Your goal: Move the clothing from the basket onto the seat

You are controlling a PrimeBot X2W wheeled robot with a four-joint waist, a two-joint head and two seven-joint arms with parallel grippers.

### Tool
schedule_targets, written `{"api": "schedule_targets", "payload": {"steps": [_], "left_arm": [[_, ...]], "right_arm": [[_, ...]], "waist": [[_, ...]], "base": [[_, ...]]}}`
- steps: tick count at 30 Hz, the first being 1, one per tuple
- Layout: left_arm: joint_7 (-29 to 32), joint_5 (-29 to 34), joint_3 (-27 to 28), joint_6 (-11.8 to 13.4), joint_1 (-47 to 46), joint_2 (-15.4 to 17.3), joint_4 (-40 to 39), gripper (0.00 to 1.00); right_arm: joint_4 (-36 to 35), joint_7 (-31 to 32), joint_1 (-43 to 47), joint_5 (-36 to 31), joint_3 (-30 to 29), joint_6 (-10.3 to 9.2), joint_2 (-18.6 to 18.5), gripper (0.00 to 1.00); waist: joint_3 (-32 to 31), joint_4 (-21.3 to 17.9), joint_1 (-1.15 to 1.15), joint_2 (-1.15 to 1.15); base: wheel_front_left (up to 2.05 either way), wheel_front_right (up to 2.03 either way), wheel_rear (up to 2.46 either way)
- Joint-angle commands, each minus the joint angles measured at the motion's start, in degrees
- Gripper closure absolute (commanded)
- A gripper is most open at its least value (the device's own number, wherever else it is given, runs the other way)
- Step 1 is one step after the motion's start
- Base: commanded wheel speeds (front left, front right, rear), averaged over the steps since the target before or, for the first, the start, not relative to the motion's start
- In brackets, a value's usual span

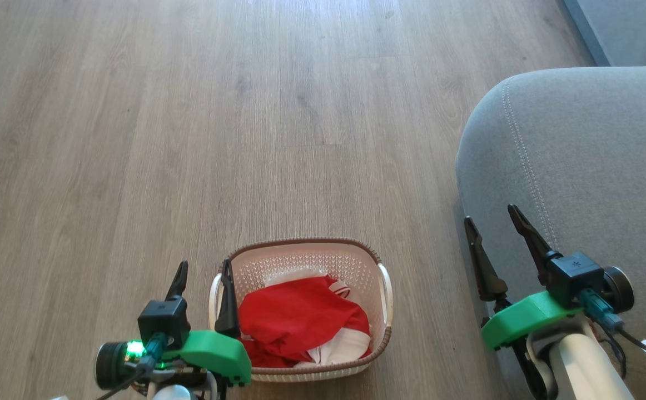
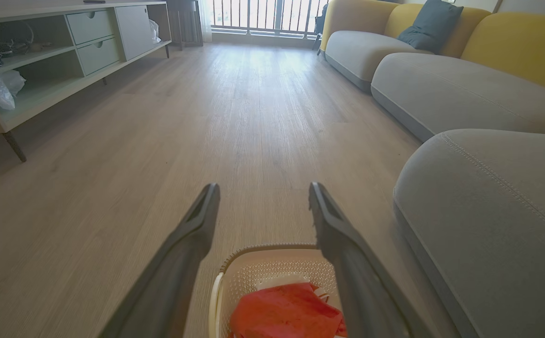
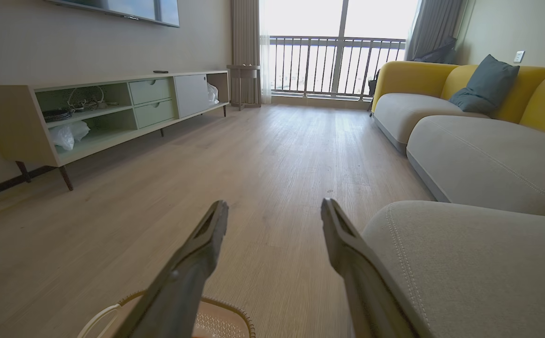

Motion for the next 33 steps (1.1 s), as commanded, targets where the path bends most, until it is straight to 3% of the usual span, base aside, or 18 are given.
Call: {"api": "schedule_targets", "payload": {"steps": [1, 13, 20, 27, 33], "left_arm": [[-0.71, 0.40, 1.49, 0.07, -1.93, -0.22, -1.82, 0.00], [-0.71, 0.32, 0.09, -0.36, -1.16, -0.22, 2.22, 0.00], [-0.71, 1.56, -2.32, 0.24, -3.31, -0.22, 7.66, 0.00], [-0.71, 2.39, -7.75, 0.83, -9.53, -0.22, 15.46, 0.00], [-0.71, 5.60, -13.29, 1.89, -18.23, -0.22, 27.64, 0.00]], "right_arm": [[-1.64, -0.52, -2.96, -0.34, 1.31, 0.00, 0.17, 0.00], [-0.67, -0.52, -2.73, -1.14, 1.09, 0.00, -0.14, 0.00], [2.24, -0.52, -3.09, -3.36, -1.00, 0.00, -1.31, 0.00], [1.77, -0.52, -4.86, -3.60, -2.90, 0.00, -3.73, 0.00], [0.91, -0.52, -7.54, -2.90, -3.53, 0.00, -5.59, 0.00]], "waist": [[0.01, -0.01, 0.00, 0.00], [0.65, -0.53, 0.00, 0.00], [5.13, -1.49, 0.00, 0.00], [15.38, -2.32, 0.00, 0.00], [26.32, -4.28, 0.00, 0.00]], "base": [[0.00, 0.00, 0.00], [0.00, 0.00, 0.00], [0.00, 0.00, 0.00], [0.00, 0.00, 0.00], [0.00, 0.00, 0.00]]}}
